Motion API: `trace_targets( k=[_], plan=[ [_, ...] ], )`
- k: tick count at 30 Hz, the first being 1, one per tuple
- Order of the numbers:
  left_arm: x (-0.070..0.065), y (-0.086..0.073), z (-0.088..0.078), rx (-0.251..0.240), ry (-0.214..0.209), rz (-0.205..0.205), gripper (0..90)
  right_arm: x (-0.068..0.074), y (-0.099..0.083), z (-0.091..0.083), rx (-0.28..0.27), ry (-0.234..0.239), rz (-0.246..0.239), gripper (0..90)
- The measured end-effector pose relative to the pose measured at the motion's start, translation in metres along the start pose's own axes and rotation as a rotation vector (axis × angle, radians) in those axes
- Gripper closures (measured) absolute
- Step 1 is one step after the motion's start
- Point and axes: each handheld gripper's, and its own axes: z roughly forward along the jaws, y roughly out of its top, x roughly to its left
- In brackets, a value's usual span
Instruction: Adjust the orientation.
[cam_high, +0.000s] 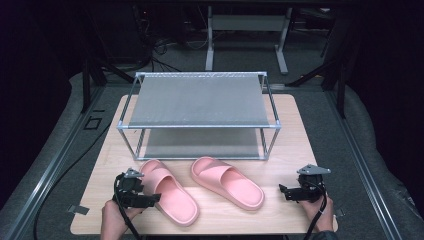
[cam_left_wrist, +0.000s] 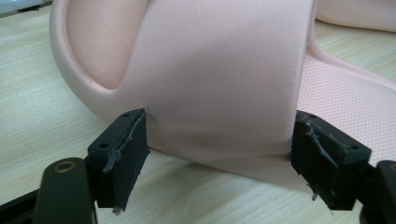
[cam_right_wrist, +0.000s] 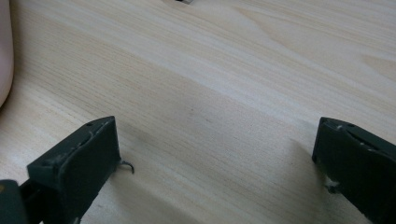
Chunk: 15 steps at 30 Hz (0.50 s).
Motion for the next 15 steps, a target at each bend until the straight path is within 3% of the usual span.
trace_targets(
  k=[2, 5, 10, 15],
  plan=[
    [0.0007, 0.0009, -0.0012, 0.008, -0.003, 0.011, 25.9, 0.0000, 0.0000, 0.0000, 0.000, 0.000, 0.000, 0.3],
    [0.0021, 0.0013, -0.0014, 0.019, 0.008, 0.015, 35.7, 0.0000, 0.0000, 0.0000, 0.000, 0.000, 0.000, 0.2],
    [0.0036, 0.0023, -0.0021, 0.031, 0.005, 0.015, 39.1, 0.0000, 0.0000, 0.0000, 0.000, 0.000, 0.000, 0.3],
    [0.0049, 0.0060, -0.0031, 0.042, 0.010, 0.029, 48.5, 0.0000, 0.0000, 0.0000, 0.000, 0.000, 0.000, 0.3]
  ],
)
